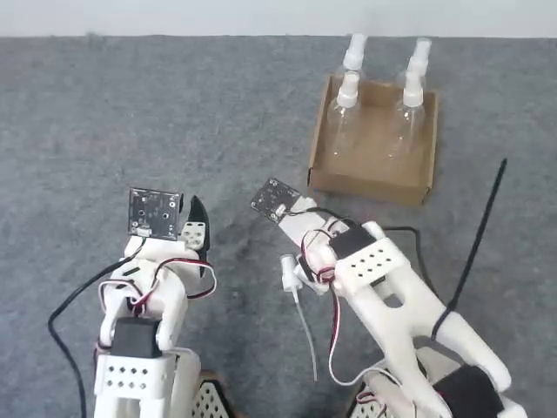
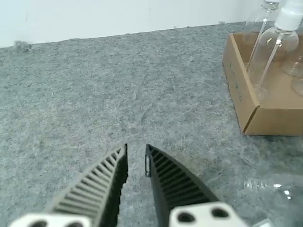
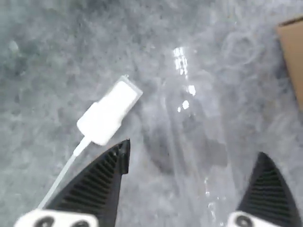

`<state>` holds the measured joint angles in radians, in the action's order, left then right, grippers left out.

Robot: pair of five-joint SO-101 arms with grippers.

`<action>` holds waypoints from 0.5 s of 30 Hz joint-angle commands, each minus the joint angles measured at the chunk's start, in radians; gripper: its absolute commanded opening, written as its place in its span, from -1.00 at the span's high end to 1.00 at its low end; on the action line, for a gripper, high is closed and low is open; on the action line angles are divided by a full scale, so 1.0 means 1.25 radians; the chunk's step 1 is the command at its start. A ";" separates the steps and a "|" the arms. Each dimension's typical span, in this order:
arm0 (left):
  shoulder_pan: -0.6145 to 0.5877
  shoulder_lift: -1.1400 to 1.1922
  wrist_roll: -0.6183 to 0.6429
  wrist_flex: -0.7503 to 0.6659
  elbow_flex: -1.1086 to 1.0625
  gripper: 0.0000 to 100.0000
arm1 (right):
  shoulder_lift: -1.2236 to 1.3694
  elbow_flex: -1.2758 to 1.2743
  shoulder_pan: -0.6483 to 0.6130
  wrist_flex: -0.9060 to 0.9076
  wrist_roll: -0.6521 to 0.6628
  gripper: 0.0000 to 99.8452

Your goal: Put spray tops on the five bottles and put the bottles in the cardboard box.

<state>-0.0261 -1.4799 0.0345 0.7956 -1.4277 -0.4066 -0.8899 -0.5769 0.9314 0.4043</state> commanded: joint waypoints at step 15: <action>0.001 0.010 -0.001 -0.022 0.006 0.90 | 0.044 -0.043 -0.006 -0.072 0.006 0.37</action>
<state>-0.0261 -1.4799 0.0345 0.7956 -1.4277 -0.3943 -0.9636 -0.5769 0.8608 0.4074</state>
